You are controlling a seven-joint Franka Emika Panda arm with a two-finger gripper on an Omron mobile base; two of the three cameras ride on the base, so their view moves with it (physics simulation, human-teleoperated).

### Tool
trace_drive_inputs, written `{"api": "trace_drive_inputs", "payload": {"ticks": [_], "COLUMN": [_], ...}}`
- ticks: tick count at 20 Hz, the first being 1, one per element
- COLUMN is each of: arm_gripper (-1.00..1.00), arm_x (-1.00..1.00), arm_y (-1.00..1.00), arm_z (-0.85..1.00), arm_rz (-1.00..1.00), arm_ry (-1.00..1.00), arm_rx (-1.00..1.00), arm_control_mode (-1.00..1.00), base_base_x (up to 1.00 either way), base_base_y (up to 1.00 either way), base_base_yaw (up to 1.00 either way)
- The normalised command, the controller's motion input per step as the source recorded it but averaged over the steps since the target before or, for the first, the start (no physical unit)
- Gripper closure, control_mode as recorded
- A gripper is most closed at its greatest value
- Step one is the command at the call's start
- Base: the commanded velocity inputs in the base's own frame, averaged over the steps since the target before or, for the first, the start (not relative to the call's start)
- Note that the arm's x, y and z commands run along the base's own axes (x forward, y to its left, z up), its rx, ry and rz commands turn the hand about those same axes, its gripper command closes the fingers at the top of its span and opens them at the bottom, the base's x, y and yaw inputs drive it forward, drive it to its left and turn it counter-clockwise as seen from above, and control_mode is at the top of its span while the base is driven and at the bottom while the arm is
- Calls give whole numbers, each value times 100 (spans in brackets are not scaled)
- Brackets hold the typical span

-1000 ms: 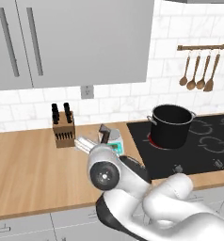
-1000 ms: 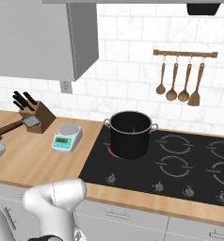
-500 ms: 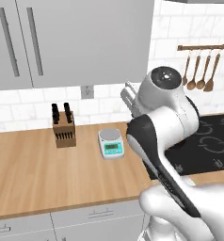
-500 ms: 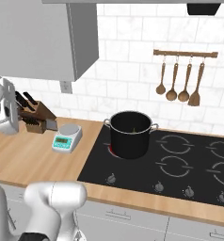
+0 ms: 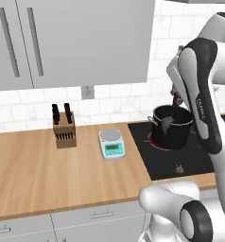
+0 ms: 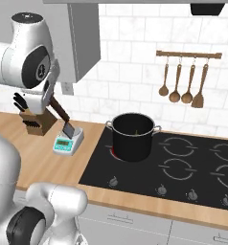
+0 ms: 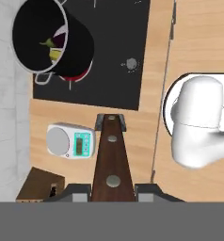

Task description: Put the eggplant and cucumber in the pot. Retrieve the spatula and lightly stir the vegetables in the pot.

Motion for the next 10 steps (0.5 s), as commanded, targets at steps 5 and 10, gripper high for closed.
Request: {"api": "trace_drive_inputs", "payload": {"ticks": [5, 10], "arm_gripper": [100, 100], "arm_x": [53, 78], "arm_y": [-81, -71], "arm_z": [0, 0], "arm_rz": [-19, -13], "arm_ry": [7, 1], "arm_rx": [5, 4], "arm_control_mode": [-100, -100], "base_base_x": [0, 0], "base_base_y": [0, 0], "base_base_yaw": [0, 0]}}
